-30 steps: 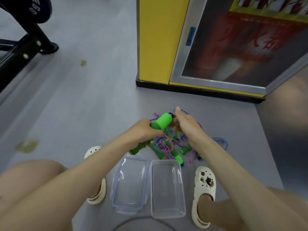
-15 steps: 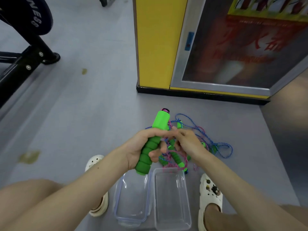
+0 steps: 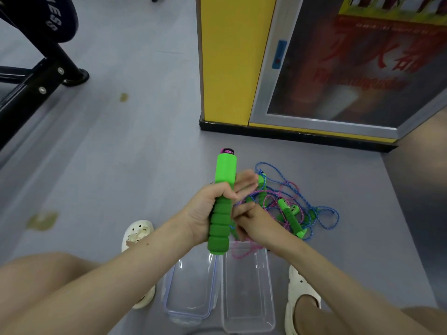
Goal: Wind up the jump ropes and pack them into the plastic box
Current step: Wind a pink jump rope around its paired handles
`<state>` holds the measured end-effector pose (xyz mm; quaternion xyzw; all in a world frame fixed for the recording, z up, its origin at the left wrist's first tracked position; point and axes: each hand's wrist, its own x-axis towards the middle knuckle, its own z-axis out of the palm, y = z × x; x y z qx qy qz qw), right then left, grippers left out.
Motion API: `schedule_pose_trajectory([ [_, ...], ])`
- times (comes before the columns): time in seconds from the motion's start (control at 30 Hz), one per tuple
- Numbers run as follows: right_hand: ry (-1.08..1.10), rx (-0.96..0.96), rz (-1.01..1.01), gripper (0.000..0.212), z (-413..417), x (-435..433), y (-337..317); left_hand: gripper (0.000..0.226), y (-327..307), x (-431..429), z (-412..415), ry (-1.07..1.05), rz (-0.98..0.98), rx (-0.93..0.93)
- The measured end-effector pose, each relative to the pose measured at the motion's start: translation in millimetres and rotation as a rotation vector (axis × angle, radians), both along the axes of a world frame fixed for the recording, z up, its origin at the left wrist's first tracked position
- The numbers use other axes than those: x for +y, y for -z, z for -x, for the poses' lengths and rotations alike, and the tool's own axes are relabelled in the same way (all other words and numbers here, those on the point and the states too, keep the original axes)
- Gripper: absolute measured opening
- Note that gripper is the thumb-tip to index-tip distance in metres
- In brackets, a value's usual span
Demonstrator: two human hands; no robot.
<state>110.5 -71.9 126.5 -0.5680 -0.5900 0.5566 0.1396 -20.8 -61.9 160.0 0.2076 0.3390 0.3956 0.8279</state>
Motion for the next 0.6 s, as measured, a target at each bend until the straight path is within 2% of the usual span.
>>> schedule_pose_trajectory([
  [0.1, -0.07, -0.003, -0.036, 0.031, -4, 0, 5, 0.059, 9, 3, 1, -0.089, -0.052, 0.196],
  [0.2, -0.15, -0.097, -0.081, 0.022, -6, 0, 8, 0.055, 10, 4, 3, -0.061, -0.09, 0.492],
  [0.27, -0.178, -0.173, -0.137, 0.027, -8, 2, 3, 0.05, 7, 4, 3, -0.032, -0.176, 0.633],
  [0.33, -0.19, -0.22, -0.193, 0.03, -11, 8, -5, 0.052, 6, 4, 2, -0.019, -0.225, 0.678],
  [0.43, -0.26, -0.329, -0.205, 0.023, -17, 15, -11, 0.058, 7, 7, 3, 0.045, -0.177, 0.705],
  [0.5, -0.312, -0.457, -0.224, 0.022, -21, 15, -11, 0.047, 6, 9, 5, 0.152, -0.177, 0.794],
  [0.6, -0.336, -0.587, -0.284, 0.023, -25, 16, -12, 0.028, 9, 7, 8, 0.314, -0.322, 0.955],
])
